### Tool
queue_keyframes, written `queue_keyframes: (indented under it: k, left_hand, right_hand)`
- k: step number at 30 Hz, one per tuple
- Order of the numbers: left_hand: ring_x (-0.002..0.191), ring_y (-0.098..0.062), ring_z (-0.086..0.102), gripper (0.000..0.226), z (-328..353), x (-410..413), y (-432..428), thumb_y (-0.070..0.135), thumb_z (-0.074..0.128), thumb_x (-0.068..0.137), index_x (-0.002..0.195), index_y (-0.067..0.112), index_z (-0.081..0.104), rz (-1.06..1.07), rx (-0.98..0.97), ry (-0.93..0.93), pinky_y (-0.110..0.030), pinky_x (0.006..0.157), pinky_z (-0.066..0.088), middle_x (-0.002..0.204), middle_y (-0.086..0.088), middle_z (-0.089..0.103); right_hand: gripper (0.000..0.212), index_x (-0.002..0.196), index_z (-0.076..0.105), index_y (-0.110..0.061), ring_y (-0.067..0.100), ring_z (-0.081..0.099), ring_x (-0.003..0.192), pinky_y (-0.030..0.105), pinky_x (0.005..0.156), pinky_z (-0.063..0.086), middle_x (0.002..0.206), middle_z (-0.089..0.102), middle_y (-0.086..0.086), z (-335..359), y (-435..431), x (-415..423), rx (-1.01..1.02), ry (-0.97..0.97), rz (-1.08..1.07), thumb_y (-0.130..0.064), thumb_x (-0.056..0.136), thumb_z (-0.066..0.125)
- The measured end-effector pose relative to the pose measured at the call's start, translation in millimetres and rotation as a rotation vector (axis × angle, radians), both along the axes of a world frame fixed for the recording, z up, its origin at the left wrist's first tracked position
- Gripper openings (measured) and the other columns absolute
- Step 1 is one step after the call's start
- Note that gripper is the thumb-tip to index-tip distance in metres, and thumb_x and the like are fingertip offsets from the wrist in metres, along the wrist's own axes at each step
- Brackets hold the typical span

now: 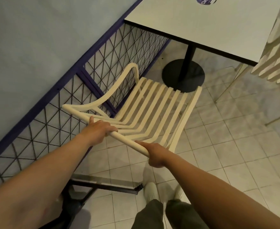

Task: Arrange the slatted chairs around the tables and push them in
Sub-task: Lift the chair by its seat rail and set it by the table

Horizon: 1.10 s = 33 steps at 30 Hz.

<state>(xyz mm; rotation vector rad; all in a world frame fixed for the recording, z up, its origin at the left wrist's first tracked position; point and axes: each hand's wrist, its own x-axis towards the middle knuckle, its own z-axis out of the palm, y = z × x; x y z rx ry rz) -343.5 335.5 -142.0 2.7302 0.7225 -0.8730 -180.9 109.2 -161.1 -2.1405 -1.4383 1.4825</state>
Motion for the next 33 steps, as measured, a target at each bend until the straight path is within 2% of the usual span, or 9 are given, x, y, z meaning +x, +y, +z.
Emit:
queue_keyframes:
  k: [4, 9, 12, 15, 17, 19, 21, 28, 33]
  left_hand:
    - [0.125, -0.016, 0.048, 0.047, 9, 0, 3, 0.019, 0.062, 0.096, 0.133, 0.046, 0.054, 0.025, -0.013, -0.001, -0.053, 0.119, 0.017, 0.127, 0.014, 0.058]
    - [0.124, -0.022, 0.052, 0.058, 17, 2, 22, 0.017, 0.062, 0.093, 0.139, 0.05, 0.05, 0.042, 0.062, 0.046, -0.039, 0.103, 0.042, 0.138, 0.008, 0.058]
    - [0.13, -0.026, 0.049, 0.074, 15, 12, 34, 0.005, 0.048, 0.095, 0.142, 0.062, 0.037, 0.01, 0.042, 0.162, -0.044, 0.11, 0.036, 0.149, 0.006, 0.049]
    - [0.14, -0.029, 0.04, 0.086, 9, 19, 45, -0.003, 0.041, 0.095, 0.146, 0.065, 0.027, -0.051, -0.011, 0.288, -0.06, 0.117, 0.016, 0.158, 0.004, 0.039]
    - [0.131, -0.027, 0.049, 0.091, 10, 22, 47, -0.005, 0.045, 0.092, 0.145, 0.068, 0.024, -0.112, -0.019, 0.316, -0.056, 0.11, 0.032, 0.153, 0.005, 0.044]
    - [0.11, -0.02, 0.058, 0.096, 10, 25, 49, -0.006, 0.051, 0.087, 0.144, 0.067, 0.026, -0.15, -0.038, 0.321, -0.038, 0.088, 0.049, 0.141, 0.005, 0.052]
    - [0.102, -0.017, 0.057, 0.092, 10, 27, 50, -0.006, 0.053, 0.087, 0.145, 0.062, 0.03, -0.16, -0.064, 0.322, -0.032, 0.078, 0.048, 0.134, 0.004, 0.055]
    - [0.115, -0.02, 0.056, 0.081, 10, 27, 50, -0.002, 0.055, 0.089, 0.144, 0.056, 0.039, -0.198, -0.058, 0.342, -0.04, 0.095, 0.05, 0.133, 0.005, 0.056]
    - [0.11, -0.019, 0.058, 0.073, 7, 19, 49, 0.0, 0.054, 0.09, 0.139, 0.053, 0.047, -0.191, -0.048, 0.351, -0.038, 0.091, 0.05, 0.128, 0.004, 0.058]
  right_hand:
    - [0.094, 0.152, 0.018, -0.048, 0.024, 0.056, 0.106, 0.043, 0.092, 0.05, 0.123, 0.056, 0.005, -2, 1, 2, -0.003, 0.009, 0.007, -0.004, 0.082, 0.064]
    - [0.077, 0.152, 0.024, -0.034, 0.027, 0.056, 0.11, 0.043, 0.093, 0.049, 0.13, 0.055, 0.008, -5, 11, -6, 0.005, -0.013, -0.026, -0.028, 0.087, 0.065]
    - [0.085, 0.155, 0.015, -0.037, 0.028, 0.055, 0.113, 0.039, 0.092, 0.048, 0.135, 0.051, 0.01, -5, 18, -9, -0.038, -0.042, -0.053, -0.018, 0.088, 0.062]
    - [0.093, 0.155, 0.008, -0.046, 0.027, 0.055, 0.11, 0.041, 0.092, 0.049, 0.134, 0.05, 0.009, -4, 25, -8, -0.048, -0.027, -0.031, -0.011, 0.086, 0.06]
    - [0.094, 0.154, 0.01, -0.048, 0.026, 0.054, 0.11, 0.041, 0.093, 0.049, 0.134, 0.05, 0.008, -4, 27, -10, -0.041, -0.023, -0.018, -0.007, 0.086, 0.06]
    - [0.095, 0.153, 0.011, -0.049, 0.025, 0.053, 0.111, 0.042, 0.094, 0.048, 0.134, 0.051, 0.007, -5, 28, -10, -0.044, -0.023, -0.011, -0.004, 0.086, 0.06]
    - [0.096, 0.153, 0.011, -0.05, 0.025, 0.054, 0.109, 0.042, 0.093, 0.049, 0.133, 0.051, 0.006, -5, 28, -10, -0.049, -0.019, -0.018, -0.003, 0.085, 0.059]
    - [0.096, 0.152, 0.01, -0.052, 0.026, 0.055, 0.107, 0.04, 0.089, 0.049, 0.132, 0.052, 0.008, -2, 26, -10, -0.061, -0.025, -0.023, -0.003, 0.086, 0.059]
    - [0.096, 0.152, 0.01, -0.052, 0.026, 0.054, 0.109, 0.039, 0.089, 0.046, 0.133, 0.052, 0.008, -3, 23, -16, -0.06, -0.018, -0.028, -0.003, 0.086, 0.06]
